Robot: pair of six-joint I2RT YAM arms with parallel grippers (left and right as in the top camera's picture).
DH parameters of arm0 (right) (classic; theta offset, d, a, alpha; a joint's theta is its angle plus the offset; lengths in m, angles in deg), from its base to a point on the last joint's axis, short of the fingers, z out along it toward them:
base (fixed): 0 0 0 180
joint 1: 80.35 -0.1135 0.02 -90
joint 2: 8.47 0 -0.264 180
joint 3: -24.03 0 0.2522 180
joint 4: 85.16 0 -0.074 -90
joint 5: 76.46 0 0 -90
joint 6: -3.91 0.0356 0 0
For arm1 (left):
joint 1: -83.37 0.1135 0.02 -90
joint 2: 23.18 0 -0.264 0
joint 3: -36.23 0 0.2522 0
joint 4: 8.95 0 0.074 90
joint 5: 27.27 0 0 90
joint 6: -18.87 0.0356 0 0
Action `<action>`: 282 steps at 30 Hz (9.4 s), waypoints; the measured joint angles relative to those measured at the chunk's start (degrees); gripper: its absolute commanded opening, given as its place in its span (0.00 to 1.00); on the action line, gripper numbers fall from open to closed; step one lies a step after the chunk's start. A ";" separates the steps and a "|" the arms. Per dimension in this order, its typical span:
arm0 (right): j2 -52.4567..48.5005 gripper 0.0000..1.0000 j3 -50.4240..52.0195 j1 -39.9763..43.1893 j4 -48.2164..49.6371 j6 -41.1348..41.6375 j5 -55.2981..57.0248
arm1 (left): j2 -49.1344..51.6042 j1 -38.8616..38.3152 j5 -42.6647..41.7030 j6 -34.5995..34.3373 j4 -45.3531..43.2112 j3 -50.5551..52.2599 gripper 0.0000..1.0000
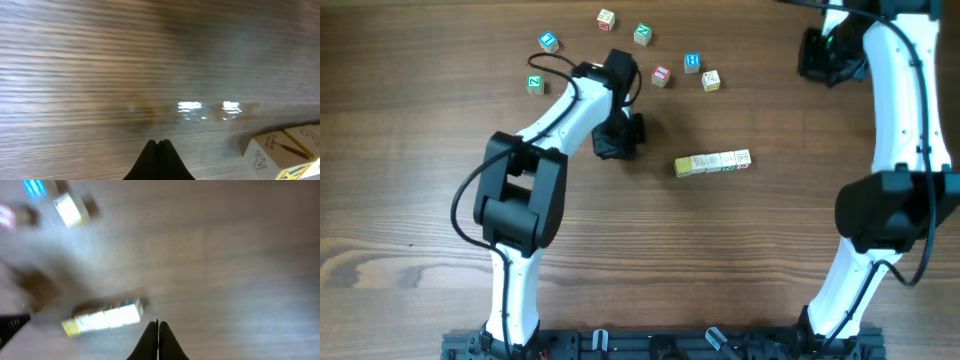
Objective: Form a horizontal line
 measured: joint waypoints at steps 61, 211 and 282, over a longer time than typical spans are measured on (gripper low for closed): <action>-1.88 0.11 36.89 -3.56 22.91 0.52 -11.06 | 0.00 -10.62 -0.85 -4.35 -2.47 0.00 0.04; -1.86 1.00 37.11 -4.35 61.94 6.49 3.58 | -56.39 15.61 10.54 17.99 -59.69 56.46 1.00; 14.12 1.00 37.83 -4.35 62.10 6.49 3.58 | -126.79 23.54 10.84 11.91 -55.06 96.30 1.00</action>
